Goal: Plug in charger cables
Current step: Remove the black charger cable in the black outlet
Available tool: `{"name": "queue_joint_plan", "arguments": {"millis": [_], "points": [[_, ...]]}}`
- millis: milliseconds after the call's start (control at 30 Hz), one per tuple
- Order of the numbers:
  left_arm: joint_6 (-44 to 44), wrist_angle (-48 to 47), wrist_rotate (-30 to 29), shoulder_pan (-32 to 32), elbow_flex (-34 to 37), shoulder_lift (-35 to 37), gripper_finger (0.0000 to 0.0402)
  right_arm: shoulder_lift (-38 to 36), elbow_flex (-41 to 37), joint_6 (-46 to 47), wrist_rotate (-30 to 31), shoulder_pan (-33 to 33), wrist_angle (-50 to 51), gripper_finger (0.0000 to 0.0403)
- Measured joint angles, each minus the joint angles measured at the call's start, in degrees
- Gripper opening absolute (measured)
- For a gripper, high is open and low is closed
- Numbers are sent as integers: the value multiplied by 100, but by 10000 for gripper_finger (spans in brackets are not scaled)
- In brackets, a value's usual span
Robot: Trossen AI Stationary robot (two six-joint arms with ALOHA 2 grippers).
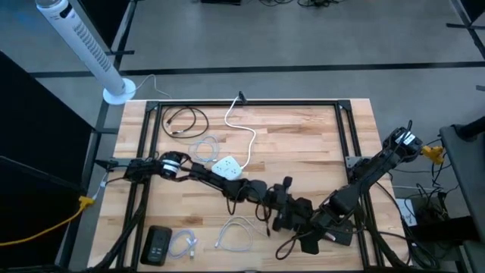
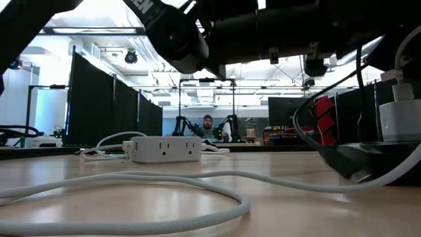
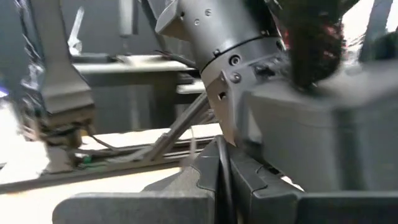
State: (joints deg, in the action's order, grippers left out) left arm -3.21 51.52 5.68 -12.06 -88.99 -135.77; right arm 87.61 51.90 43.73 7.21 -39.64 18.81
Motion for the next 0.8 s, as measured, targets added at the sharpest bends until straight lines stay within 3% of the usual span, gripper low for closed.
{"name": "queue_joint_plan", "arguments": {"millis": [267, 600, 800], "points": [[-962, -359, 716, 360, -26, 76, 0, -15, 12, -266, -113, 4, -24, 199], [-961, -678, 1059, 488, -33, 81, 0, -17, 115, -107, -968, -33, -193, 199], [-891, -814, 1236, 484, -44, 97, 0, -17, 356, -267, -1083, -106, -140, 199]]}}
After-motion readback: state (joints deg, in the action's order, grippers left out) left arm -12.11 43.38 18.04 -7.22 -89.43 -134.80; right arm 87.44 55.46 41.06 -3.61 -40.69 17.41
